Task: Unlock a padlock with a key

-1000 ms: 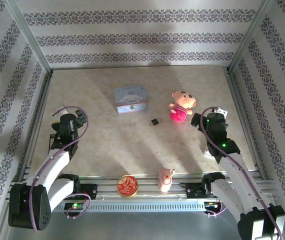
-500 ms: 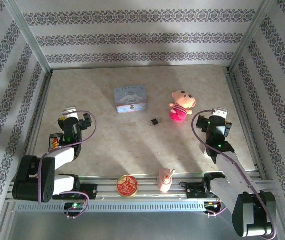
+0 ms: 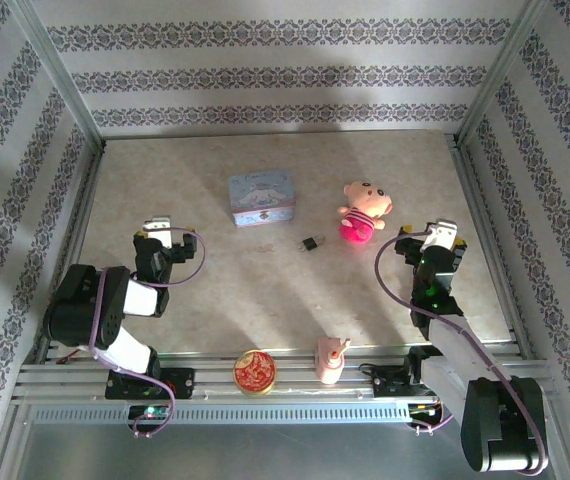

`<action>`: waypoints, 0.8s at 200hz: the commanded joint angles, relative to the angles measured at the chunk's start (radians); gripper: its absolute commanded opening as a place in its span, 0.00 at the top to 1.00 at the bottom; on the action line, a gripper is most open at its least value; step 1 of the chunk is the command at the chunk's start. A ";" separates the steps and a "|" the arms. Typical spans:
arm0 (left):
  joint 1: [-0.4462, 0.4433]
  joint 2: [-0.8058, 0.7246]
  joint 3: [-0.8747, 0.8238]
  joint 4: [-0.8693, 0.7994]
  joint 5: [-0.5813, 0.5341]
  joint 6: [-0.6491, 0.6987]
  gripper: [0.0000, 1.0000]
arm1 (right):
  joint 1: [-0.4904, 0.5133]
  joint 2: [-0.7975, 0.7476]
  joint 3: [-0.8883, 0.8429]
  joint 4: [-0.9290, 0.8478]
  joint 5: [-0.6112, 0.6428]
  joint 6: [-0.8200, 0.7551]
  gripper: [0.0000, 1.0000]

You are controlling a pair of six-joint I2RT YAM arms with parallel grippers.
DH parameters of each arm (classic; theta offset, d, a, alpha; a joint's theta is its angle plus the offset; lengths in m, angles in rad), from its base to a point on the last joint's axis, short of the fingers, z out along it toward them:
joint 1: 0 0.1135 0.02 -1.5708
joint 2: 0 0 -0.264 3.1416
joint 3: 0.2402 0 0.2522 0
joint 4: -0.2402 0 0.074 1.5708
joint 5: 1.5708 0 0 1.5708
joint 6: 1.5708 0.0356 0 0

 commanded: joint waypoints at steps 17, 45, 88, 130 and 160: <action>0.018 0.007 0.118 -0.123 0.020 0.017 0.01 | -0.015 0.022 -0.045 0.165 -0.044 -0.019 0.02; 0.018 0.010 0.117 -0.116 0.006 0.017 0.01 | -0.021 0.121 -0.041 0.250 -0.070 -0.014 0.02; 0.018 0.007 0.117 -0.119 0.007 0.017 0.01 | -0.027 0.340 0.001 0.389 -0.133 0.029 0.02; 0.018 0.007 0.117 -0.120 0.005 0.018 0.01 | -0.028 0.549 0.050 0.520 -0.220 0.029 0.02; 0.018 0.008 0.117 -0.119 0.006 0.019 0.01 | -0.028 0.623 0.115 0.483 -0.263 0.019 0.02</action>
